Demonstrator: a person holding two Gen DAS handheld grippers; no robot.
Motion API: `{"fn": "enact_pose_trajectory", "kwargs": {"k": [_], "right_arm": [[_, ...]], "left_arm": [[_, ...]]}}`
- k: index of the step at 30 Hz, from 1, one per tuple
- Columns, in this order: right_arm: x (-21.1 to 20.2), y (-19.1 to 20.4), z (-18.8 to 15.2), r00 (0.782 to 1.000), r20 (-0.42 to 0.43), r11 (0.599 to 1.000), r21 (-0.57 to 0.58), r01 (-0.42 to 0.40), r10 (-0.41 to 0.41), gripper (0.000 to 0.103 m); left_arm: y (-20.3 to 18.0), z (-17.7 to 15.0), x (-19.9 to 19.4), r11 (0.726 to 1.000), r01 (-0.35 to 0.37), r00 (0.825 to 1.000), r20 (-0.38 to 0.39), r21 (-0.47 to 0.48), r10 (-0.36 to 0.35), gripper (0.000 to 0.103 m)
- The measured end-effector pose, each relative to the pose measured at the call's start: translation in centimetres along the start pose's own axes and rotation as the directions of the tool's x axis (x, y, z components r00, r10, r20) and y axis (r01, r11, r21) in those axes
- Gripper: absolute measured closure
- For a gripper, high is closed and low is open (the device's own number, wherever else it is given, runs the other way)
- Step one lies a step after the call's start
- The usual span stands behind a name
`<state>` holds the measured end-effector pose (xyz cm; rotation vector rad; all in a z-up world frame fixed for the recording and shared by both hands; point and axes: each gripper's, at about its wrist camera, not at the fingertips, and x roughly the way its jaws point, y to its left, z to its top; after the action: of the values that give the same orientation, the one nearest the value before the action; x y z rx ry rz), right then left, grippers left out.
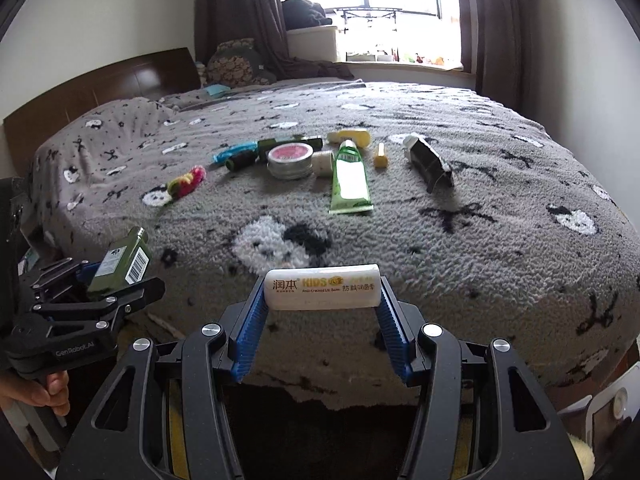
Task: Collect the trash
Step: 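Lower both held items past the bed edge into the bin and open both grippers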
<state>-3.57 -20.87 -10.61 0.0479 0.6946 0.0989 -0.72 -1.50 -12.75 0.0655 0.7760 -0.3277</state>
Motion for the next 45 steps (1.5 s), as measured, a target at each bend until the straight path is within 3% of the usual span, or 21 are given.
{"fn": "enact_pose_trajectory", "kwargs": {"k": [7,14,20,27,31,43,44,45], "right_arm": [[2.9,0.1,-3.9,0.99,-0.137,1.0,0.008,-0.025,0.026,0.049],[5.4,-0.3,-7.0,0.969,-0.243,0.998,0.05,-0.028,0.039,0.049],[7.6,-0.4,-8.9,0.931,-0.354,0.995,0.088,-0.056,0.084,0.049],[9.8,0.0,-10.8,0.876,-0.464,0.989,0.121,-0.086,0.133,0.049],[10.8,0.2,-11.7,0.851,-0.502,0.986,0.134,-0.096,0.151,0.049],[12.3,1.1,-12.1,0.838,-0.525,0.988,0.117,-0.104,0.15,0.048],[12.3,1.2,-12.0,0.838,-0.525,0.988,0.116,-0.103,0.149,0.047],[12.2,1.2,-12.0,0.84,-0.523,0.988,0.115,-0.1,0.146,0.039]], "left_arm": [[0.0,-3.8,3.1,1.0,0.02,0.99,-0.14,0.004,-0.019,0.041],[-0.1,-7.3,6.1,0.998,0.054,0.961,-0.272,-0.011,-0.055,0.041],[0.2,-9.5,8.1,0.995,0.093,0.926,-0.364,-0.041,-0.102,0.041],[-0.5,-11.5,11.1,0.989,0.139,0.865,-0.48,-0.052,-0.146,0.041],[-0.6,-12.4,12.1,0.987,0.152,0.84,-0.52,-0.052,-0.157,0.041],[-1.6,-14.0,13.3,0.985,0.168,0.828,-0.536,-0.043,-0.165,0.041],[-1.6,-13.9,13.4,0.985,0.168,0.828,-0.536,-0.042,-0.164,0.041],[-1.5,-13.8,13.3,0.985,0.166,0.828,-0.537,-0.041,-0.162,0.041]]}}
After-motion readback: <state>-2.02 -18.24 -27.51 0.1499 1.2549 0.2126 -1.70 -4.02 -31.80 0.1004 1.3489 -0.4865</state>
